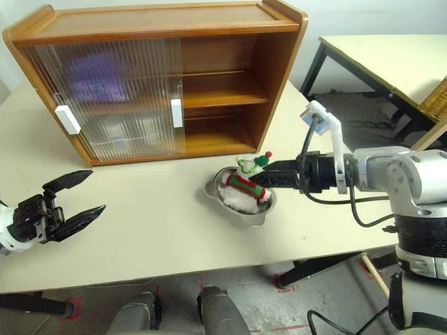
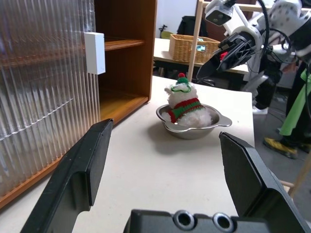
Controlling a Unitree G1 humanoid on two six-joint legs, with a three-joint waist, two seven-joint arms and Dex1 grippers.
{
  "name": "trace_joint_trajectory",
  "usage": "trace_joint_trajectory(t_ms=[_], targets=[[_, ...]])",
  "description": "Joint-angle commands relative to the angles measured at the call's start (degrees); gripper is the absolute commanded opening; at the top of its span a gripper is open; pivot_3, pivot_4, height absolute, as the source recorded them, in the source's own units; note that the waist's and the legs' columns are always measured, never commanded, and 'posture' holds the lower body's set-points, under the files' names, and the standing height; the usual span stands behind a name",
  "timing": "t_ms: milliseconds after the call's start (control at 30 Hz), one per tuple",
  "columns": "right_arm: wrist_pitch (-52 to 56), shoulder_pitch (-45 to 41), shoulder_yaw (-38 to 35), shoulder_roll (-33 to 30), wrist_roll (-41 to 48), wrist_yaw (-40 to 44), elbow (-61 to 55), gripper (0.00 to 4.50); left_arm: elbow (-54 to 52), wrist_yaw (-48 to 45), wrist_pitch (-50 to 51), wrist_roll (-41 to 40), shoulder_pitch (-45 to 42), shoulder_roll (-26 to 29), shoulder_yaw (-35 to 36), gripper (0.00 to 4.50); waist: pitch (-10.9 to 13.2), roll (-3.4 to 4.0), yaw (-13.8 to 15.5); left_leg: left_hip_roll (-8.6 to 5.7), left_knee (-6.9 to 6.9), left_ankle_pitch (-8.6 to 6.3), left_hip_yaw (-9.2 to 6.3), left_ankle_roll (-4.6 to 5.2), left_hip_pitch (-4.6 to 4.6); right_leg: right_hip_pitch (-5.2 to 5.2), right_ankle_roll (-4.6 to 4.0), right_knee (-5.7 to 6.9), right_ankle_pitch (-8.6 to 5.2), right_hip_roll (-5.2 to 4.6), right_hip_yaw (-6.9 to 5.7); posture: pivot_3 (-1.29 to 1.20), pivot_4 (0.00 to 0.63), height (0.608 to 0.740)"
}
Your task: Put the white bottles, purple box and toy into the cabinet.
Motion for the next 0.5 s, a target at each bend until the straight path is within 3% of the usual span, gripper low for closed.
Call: trace_joint_trajectory(t_ms=[33,200,333,500], targets=[[9.21,-2.72,2.81,-0.83,1.31,-6.59,-5.97,4.47,1.44,-0.82,-0.26,0.26,-0.36,0.57,0.87,4.50,0.00,-0.02,-0.05,0.00,-0.02,-0.02,0.00,-0.02,-0.02,-0.04,0.00,0.00,-0.01,0.00,0.01,-0.15,0.097,0.740],[10.34,-3.02,4.38,-3.42,8.06,-16.21,-7.35,4.47,2.47,-1.42,-1.02,0.43,-0.25,0.42,1.55,4.50,0.00,-0.01,0.03,0.00,-0.08,-0.02,-0.01,0.01,-0.67,-0.76,0.03,0.04,-0.08,-0.03,0.03,-0.15,0.099,0.740],[10.34,-3.19,1.99,3.51,13.23,-29.84,-5.20,4.47,3.69,-1.62,-1.98,1.05,-0.47,-0.62,0.93,4.50,0.00,-0.04,-0.03,0.03,-0.30,-0.05,0.02,0.06,-0.65,-0.84,0.00,0.04,-0.14,-0.02,0.04,-0.16,0.101,0.740],[10.34,-0.48,-0.25,4.85,25.21,-45.35,-4.43,4.47,4.88,-2.21,-2.65,1.43,-1.34,-1.27,0.39,4.50,0.02,-0.06,0.19,0.03,-0.40,-0.04,0.03,0.10,-0.62,-0.87,0.34,0.21,-0.25,-0.02,0.07,-0.16,0.103,0.740]])
